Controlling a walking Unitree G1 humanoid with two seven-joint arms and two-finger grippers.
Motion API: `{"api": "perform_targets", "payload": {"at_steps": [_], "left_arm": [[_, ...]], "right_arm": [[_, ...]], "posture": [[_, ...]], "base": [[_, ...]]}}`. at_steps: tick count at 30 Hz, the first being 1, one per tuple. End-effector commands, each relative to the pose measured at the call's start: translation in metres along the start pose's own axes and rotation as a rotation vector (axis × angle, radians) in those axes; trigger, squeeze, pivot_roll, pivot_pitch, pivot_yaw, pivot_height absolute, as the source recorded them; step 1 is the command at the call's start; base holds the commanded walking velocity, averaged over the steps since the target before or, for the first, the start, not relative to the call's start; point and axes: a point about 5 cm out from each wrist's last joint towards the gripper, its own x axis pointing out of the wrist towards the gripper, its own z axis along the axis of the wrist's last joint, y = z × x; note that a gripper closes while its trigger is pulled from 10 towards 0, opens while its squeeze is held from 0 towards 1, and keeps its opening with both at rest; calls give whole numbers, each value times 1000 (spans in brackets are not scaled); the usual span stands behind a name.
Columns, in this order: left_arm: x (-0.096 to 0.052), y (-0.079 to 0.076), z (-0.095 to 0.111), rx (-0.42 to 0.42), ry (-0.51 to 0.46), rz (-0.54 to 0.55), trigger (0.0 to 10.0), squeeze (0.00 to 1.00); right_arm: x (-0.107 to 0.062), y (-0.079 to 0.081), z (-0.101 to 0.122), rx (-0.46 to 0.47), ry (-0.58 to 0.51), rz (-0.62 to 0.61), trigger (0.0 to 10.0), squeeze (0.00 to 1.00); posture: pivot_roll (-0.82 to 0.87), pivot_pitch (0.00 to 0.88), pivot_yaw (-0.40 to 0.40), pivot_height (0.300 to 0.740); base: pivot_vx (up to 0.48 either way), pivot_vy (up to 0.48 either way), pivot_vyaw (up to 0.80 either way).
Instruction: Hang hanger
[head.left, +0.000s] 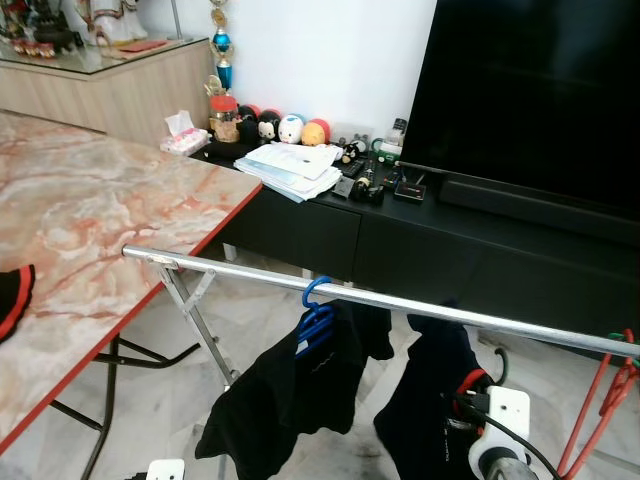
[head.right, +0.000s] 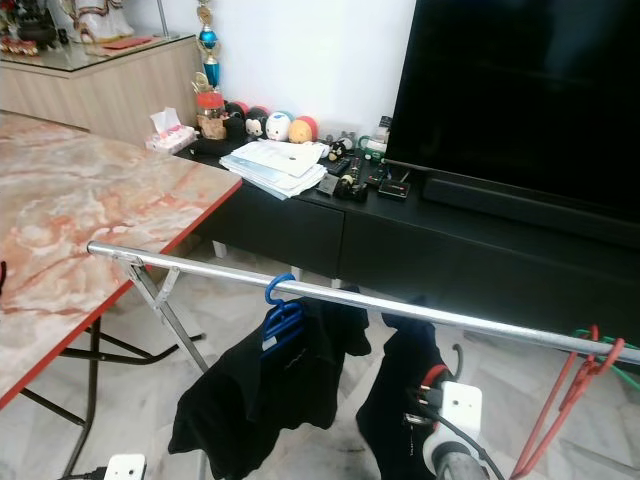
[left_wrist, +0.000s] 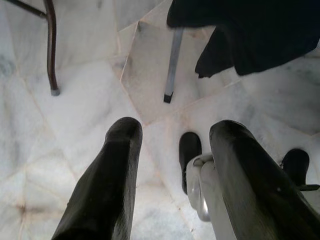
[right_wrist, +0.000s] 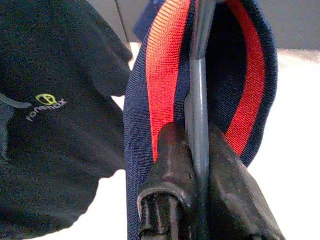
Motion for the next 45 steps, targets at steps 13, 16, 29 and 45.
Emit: {"api": "perform_targets", "payload": {"at_steps": [13, 16, 29, 45], "left_arm": [[0, 19, 7, -55, -37, 68, 10000, 0], [1, 18, 10, -59, -45, 67, 10000, 0], [3, 16, 18, -19, -54, 44, 10000, 0], [2, 13, 10, -32, -33, 37, 10000, 0]], "right_arm": [[12, 33, 18, 22, -44, 95, 10000, 0], [16, 36, 27, 10, -59, 109, 10000, 0], [19, 26, 28, 58, -83, 16, 10000, 0], [20, 28, 28, 42, -85, 11, 10000, 0]], "posture": [[111, 0, -25, 740], [110, 0, -15, 740], [82, 0, 27, 740], [56, 0, 11, 740]], "base": [[-94, 0, 0], [-246, 0, 0], [-248, 0, 0], [-248, 0, 0]]}}
